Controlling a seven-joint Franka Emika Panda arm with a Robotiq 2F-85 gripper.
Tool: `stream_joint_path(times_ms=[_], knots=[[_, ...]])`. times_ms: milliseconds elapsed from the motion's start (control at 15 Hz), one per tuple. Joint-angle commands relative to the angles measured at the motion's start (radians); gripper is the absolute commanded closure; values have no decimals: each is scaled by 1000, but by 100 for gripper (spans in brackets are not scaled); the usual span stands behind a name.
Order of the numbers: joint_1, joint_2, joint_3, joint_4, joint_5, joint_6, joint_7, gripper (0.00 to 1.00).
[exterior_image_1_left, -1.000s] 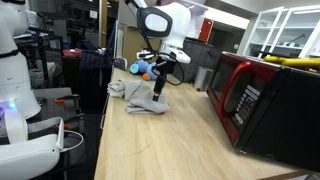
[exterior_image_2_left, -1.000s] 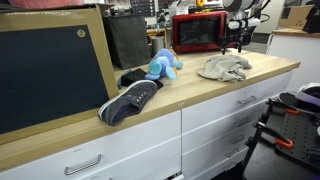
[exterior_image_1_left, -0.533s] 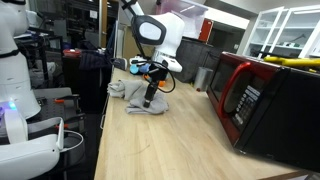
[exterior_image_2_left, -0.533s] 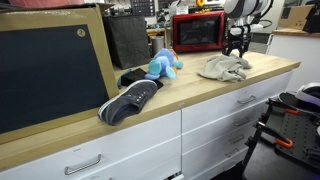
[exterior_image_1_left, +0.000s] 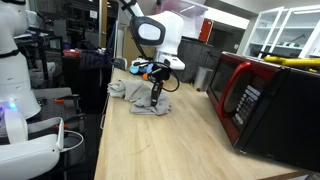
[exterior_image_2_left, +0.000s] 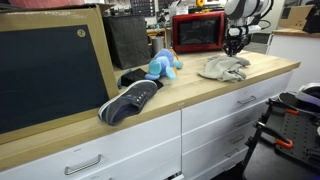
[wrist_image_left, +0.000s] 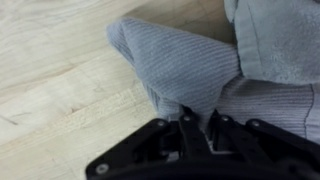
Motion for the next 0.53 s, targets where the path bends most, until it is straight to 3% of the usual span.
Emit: stream_joint_path(times_ms=[0, 467], knots=[[8, 63, -28, 74, -30, 47, 89, 100], [16, 228, -83, 310, -40, -36, 253, 98]])
